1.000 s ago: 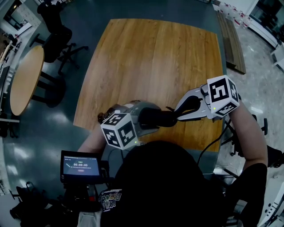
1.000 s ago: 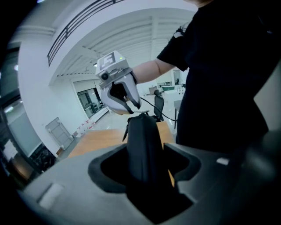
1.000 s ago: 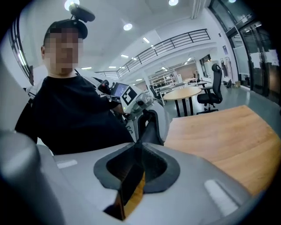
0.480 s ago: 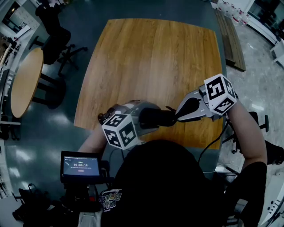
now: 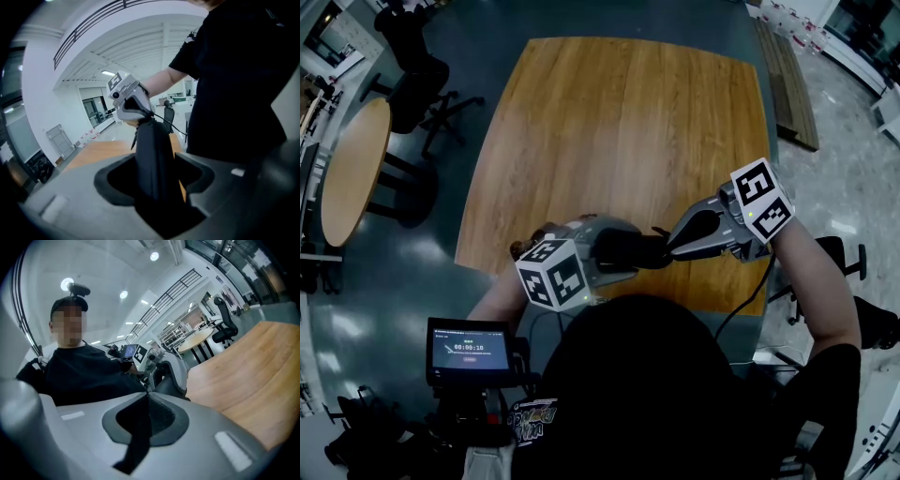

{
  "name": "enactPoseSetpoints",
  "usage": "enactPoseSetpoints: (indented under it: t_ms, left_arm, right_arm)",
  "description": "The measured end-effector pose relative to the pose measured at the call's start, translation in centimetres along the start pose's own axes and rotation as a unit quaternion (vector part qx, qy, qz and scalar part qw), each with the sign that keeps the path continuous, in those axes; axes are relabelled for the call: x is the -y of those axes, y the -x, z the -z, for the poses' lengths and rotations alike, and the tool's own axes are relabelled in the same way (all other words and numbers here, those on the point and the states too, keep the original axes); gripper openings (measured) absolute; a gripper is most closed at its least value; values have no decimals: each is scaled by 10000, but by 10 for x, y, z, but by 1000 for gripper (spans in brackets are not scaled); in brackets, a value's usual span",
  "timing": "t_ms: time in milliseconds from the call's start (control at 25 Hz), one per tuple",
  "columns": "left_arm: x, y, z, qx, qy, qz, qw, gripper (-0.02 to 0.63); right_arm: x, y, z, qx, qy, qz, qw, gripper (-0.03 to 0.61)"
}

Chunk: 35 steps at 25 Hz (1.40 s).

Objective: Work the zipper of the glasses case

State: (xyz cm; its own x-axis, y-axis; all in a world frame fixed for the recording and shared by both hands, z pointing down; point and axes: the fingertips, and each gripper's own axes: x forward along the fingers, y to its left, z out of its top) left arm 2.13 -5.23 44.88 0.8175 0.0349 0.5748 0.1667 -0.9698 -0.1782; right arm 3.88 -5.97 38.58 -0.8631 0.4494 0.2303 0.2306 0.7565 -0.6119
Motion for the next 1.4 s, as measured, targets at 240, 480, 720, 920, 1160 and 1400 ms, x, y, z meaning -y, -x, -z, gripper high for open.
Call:
enactPoseSetpoints:
  t_ms: [240, 480, 720, 920, 1160, 1400]
  left_arm:
    - [2, 11, -24, 1416, 1927, 784, 9678, 269]
    - [10, 33, -83, 2697, 2758, 2306, 8933, 307]
    - [13, 43, -89, 2860, 3079, 2649, 8679, 266]
    - [10, 49, -86, 3047, 3308, 2746, 8499, 264]
    - [9, 59, -87, 3387, 3521, 3011, 8189, 263]
    - [5, 63, -85, 3559, 3685, 3161, 7985, 264]
  right_arm:
    - [-4, 3, -39, 558, 1012, 719, 9907, 8]
    - [-17, -8, -80, 1287, 1336, 735, 9799, 6]
    - [-20, -10, -79, 1180, 1559, 874, 9768, 5]
    - [-21, -11, -82, 910, 2163, 1267, 9638, 5]
    - [-33, -15, -87, 757, 2615, 1715, 9468, 3]
    - [-30, -8, -84, 878, 2697, 2049, 9368, 3]
